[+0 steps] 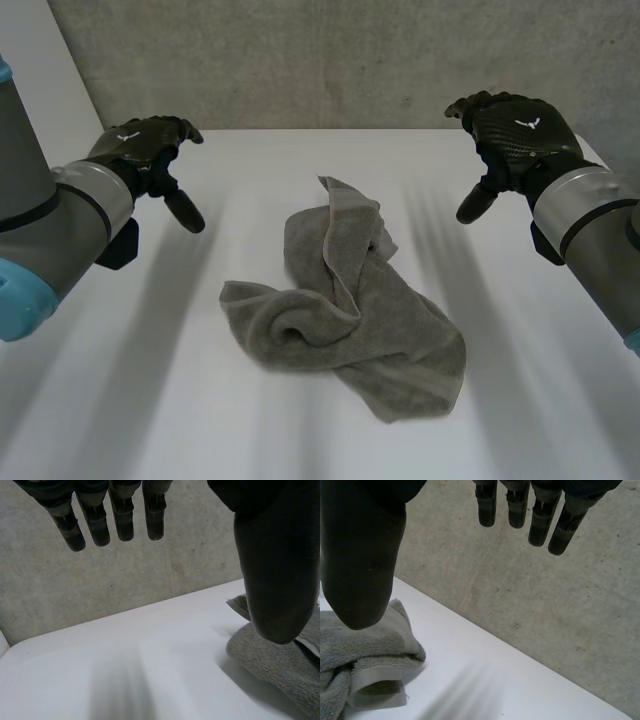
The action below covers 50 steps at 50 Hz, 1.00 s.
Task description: Fold the towel.
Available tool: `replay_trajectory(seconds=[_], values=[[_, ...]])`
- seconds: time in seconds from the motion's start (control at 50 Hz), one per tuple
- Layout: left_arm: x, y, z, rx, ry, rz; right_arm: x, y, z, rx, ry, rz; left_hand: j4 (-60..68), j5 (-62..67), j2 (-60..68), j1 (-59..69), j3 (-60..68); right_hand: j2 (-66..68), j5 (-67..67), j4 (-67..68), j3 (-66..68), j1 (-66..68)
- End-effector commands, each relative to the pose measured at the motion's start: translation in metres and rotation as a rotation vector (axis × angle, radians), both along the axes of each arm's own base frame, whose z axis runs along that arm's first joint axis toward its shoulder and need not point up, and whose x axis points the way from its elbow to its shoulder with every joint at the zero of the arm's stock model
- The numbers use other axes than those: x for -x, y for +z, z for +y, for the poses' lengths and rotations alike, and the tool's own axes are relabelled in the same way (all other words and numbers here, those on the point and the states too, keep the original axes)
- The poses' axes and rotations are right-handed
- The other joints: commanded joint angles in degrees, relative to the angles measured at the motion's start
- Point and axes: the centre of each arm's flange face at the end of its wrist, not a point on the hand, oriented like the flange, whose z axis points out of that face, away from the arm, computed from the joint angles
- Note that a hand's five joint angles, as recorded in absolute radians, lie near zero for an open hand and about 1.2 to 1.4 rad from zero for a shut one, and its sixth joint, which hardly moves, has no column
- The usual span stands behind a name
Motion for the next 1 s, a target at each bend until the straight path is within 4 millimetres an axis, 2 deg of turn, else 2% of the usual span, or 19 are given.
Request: replay_trajectory(seconds=[0.02,0.34,0.76,0.82,0.86,0.88,0.9,0.92,0.98,1.0], values=[[0.005,-0.001,0.006,0.016,-0.016,0.006,0.003,0.002,-0.003,0.003,-0.014,-0.002,-3.18,-2.34,-3.42,-6.53,-2.57,-4.24,-3.54,-3.05,-1.87,-3.03],[0.012,0.000,0.011,0.037,-0.039,0.016,0.010,0.008,-0.006,0.019,-0.032,-0.006,-3.18,-2.34,-3.42,-6.53,-2.57,-4.24,-3.54,-3.05,-1.87,-3.03],[0.011,0.007,0.015,0.055,-0.047,0.026,0.008,0.004,-0.006,0.009,-0.014,0.000,-3.18,-2.34,-3.42,-6.53,-2.57,-4.24,-3.54,-3.05,-1.87,-3.03],[0.011,0.006,0.016,0.052,-0.050,0.025,0.002,0.006,-0.003,0.026,0.049,0.016,-3.18,-2.34,-3.42,-6.53,-2.57,-4.24,-3.54,-3.05,-1.87,-3.03],[0.012,0.001,0.027,0.032,-0.066,0.017,-0.002,0.008,-0.002,0.042,0.109,0.039,-3.18,-2.18,-3.25,-6.37,-2.57,-4.24,-3.54,-3.05,-1.87,-3.03],[0.012,0.001,0.027,0.032,-0.066,0.017,-0.007,0.007,0.000,0.055,0.185,0.072,-3.18,-2.17,-3.25,-6.37,-2.57,-4.24,-3.54,-3.05,-1.87,-3.03],[0.012,-0.003,0.033,0.020,-0.075,0.013,-0.011,0.005,0.002,0.072,0.261,0.102,-3.18,-2.17,-3.25,-6.37,-2.57,-4.24,-3.54,-3.05,-1.87,-3.03],[0.012,-0.010,0.038,0.006,-0.083,0.007,-0.011,0.005,0.002,0.072,0.262,0.103,-3.18,-2.17,-3.25,-6.37,-2.57,-4.24,-3.54,-3.05,-1.87,-3.03],[0.011,-0.019,0.040,-0.001,-0.086,0.004,-0.021,-0.006,-0.002,0.081,0.396,0.153,-3.18,-1.67,-2.75,-5.86,-2.57,-4.24,-3.54,-3.05,-1.87,-3.03],[0.011,-0.028,0.041,-0.002,-0.088,0.002,-0.021,-0.006,-0.002,0.081,0.397,0.153,-3.18,-1.34,-2.41,-5.53,-2.57,-4.24,-3.54,-3.05,-1.87,-3.03]])
